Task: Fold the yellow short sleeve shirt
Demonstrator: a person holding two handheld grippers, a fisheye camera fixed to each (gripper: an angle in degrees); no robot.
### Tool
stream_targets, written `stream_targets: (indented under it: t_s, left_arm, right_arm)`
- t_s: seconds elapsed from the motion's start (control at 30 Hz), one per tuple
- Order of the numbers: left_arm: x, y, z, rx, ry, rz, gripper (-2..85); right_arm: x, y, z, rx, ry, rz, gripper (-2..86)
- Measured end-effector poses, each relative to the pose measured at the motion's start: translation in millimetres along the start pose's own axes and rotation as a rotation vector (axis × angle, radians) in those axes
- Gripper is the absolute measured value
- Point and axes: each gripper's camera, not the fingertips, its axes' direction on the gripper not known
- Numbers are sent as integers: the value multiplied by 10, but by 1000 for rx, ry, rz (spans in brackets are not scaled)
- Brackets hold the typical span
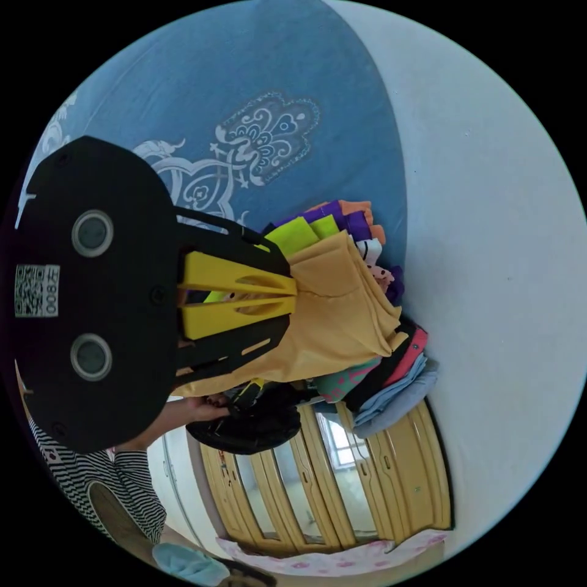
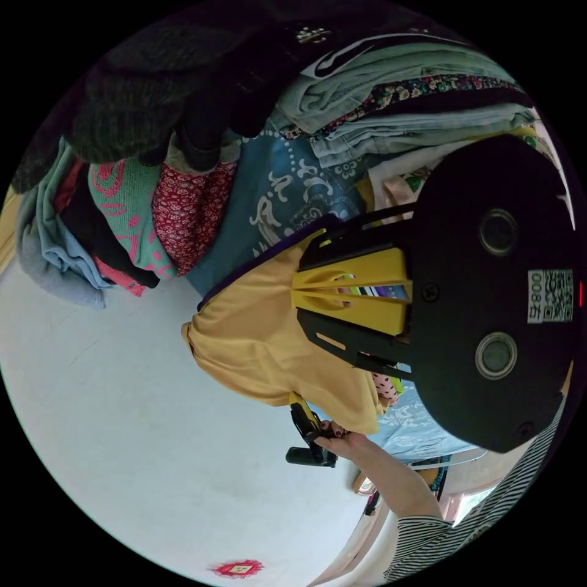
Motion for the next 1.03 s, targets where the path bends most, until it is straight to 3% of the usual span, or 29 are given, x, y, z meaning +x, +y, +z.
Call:
stream_targets:
  t_s: [0.13, 0.23, 0.3, 0.4, 0.5, 0.7, 0.9, 1.03]
  left_arm:
    - [177, 321, -243, 90, 159, 82, 2]
    - [346, 646, -211, 48, 242, 155, 2]
    - [359, 817, -111, -8, 222, 169, 3]
    - [240, 1041, 23, -92, 52, 156, 2]
    - [119, 1275, -97, -42, 135, 101, 2]
    - [275, 2097, -443, -78, 65, 185, 2]
    - [412, 3601, -587, -363, -193, 193, 1]
    - [511, 4675, -600, -558, -333, 179, 1]
  right_arm:
    - [-506, 152, -247, 55, -55, -71, 0]
    - [-984, 348, -259, 45, -89, -168, 0]
    - [-1194, 434, -143, -3, -60, -211, 0]
    - [-1307, 481, 135, -119, 50, -198, 0]
    - [-1399, 491, 64, -97, -12, -156, 0]
    - [-2161, 781, -241, -98, 0, -258, 0]
    - [-3273, 1826, 51, -447, 23, -465, 0]
    - [-3807, 2813, 397, -721, 157, -582, 0]
